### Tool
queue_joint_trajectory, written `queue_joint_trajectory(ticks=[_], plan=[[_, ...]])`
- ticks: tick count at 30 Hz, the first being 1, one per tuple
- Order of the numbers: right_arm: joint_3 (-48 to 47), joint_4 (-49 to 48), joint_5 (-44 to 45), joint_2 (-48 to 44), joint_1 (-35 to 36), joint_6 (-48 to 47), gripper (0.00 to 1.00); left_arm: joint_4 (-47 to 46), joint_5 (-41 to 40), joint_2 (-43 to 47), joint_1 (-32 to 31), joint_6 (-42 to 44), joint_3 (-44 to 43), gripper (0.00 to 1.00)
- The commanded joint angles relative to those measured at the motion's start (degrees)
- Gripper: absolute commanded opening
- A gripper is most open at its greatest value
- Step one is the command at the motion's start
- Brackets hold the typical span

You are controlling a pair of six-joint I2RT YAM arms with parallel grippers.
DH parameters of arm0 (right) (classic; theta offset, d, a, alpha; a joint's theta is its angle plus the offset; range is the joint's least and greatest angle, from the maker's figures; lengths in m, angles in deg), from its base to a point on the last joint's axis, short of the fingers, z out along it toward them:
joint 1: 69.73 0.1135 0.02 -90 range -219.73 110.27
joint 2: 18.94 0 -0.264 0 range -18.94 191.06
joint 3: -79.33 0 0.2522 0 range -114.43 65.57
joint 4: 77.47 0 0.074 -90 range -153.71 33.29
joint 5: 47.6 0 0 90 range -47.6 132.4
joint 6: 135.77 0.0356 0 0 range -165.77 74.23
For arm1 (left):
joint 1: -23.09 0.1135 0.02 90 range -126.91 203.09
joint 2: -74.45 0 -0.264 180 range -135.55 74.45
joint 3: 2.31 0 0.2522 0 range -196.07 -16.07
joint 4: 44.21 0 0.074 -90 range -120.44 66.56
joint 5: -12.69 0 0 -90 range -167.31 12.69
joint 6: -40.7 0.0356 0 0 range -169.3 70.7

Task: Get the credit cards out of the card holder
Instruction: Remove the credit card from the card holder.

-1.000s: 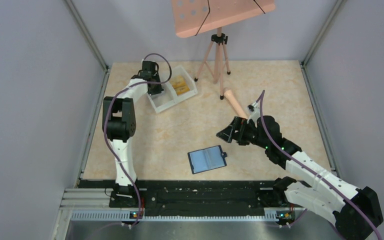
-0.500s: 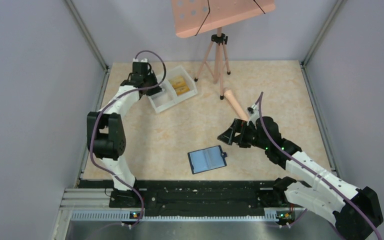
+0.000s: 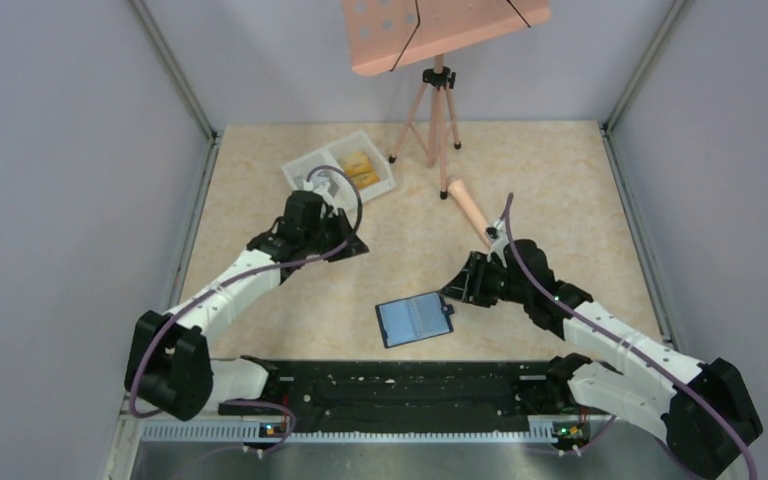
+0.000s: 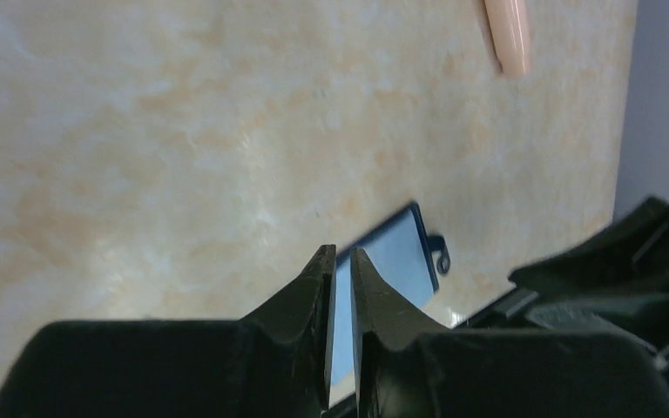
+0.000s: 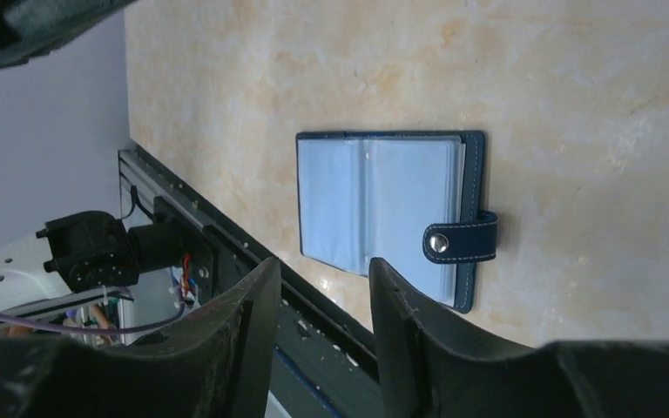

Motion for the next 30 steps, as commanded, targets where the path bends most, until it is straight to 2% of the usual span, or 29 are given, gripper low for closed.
queue_joint_trajectory(ticks=[1,6,11,22,30], plan=[[2.1,-5.7,-3.5,2.1,1.1,1.0,0.43,-4.4,2.6,7.3,-7.0,-5.0,8.1,0.17],[2.0,-7.2,-3.0,6.6,4.4,1.4,0.47,-12.0,2.5,10.2,-14.1,-10.7,18.6,0.17],[2.1,-9.5,0.6,10.0,8.8,3.7,0.5,-15.1,1.8,9.3,-17.6,-12.2,23.0,0.16],[0.6,-9.4,8.7,16.5,8.9,0.6,0.58,-18.5,-0.2,3.7,-19.7,-12.0,25.8,0.14],[0.6,-10.5,8.6,21.6,8.9,-1.1,0.61,-18.6,-1.4,1.5,-21.3,-12.4,26.2,0.13]])
